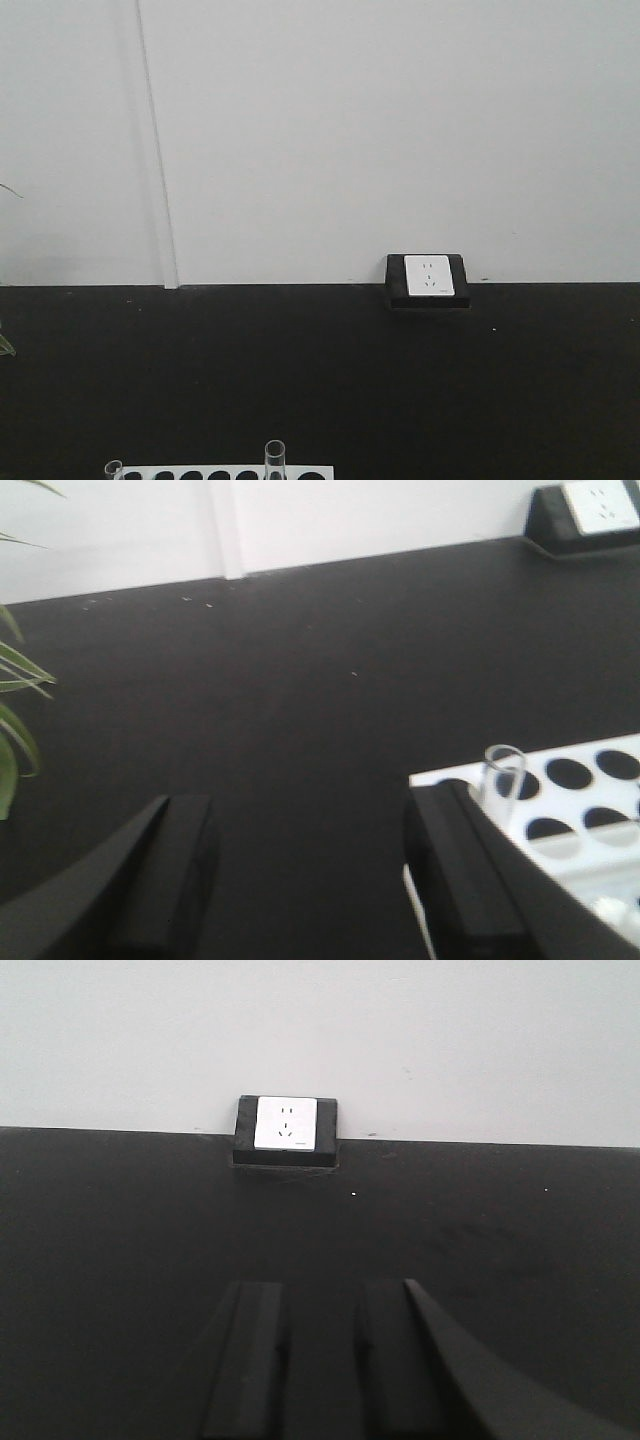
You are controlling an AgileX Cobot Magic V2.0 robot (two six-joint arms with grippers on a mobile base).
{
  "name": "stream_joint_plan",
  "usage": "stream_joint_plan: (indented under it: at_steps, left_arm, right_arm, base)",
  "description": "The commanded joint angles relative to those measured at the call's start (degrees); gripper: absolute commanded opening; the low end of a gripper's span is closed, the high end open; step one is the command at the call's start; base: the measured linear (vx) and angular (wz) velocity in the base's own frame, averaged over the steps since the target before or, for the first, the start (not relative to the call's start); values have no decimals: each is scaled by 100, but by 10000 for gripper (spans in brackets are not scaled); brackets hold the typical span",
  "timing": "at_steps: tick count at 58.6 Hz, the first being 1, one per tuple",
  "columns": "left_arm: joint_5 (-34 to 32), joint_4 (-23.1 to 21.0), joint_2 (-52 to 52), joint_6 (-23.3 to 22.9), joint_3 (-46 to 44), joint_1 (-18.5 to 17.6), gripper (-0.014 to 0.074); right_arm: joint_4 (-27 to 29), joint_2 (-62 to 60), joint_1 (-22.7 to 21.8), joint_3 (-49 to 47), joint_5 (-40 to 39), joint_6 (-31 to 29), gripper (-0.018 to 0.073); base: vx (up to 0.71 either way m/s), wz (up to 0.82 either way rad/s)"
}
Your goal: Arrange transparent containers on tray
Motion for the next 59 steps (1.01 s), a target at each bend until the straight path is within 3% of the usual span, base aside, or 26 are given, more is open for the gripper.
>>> stream_joint_plan:
  at_steps: [1,8,20,34,54,59]
  left_arm:
    - [-596,-42,160,-23,-161,-199,551]
    - [-849,-42,585,-23,-161,-532,552]
    - [-1658,62,1343,-4,-161,-911,552]
    - [-2947,432,2110,-9,-4,-911,552]
    - [-4882,375,3454,-4,48,-906,552]
    - [-5157,84,3725,-4,48,-906,552]
  right_arm:
    - [-63,10,6,-199,-481,-20,376]
    - [-63,10,6,-199,-481,-20,424]
    - [-63,10,6,-199,-481,-20,430]
    - [-63,10,6,-199,-475,-20,430]
    - [-63,10,6,-199,-258,-20,430]
    - [-63,10,6,-199,-258,-20,430]
  base:
    - [0,0]
    - [0,0]
    - [0,0]
    - [0,0]
    - [0,0]
    - [0,0]
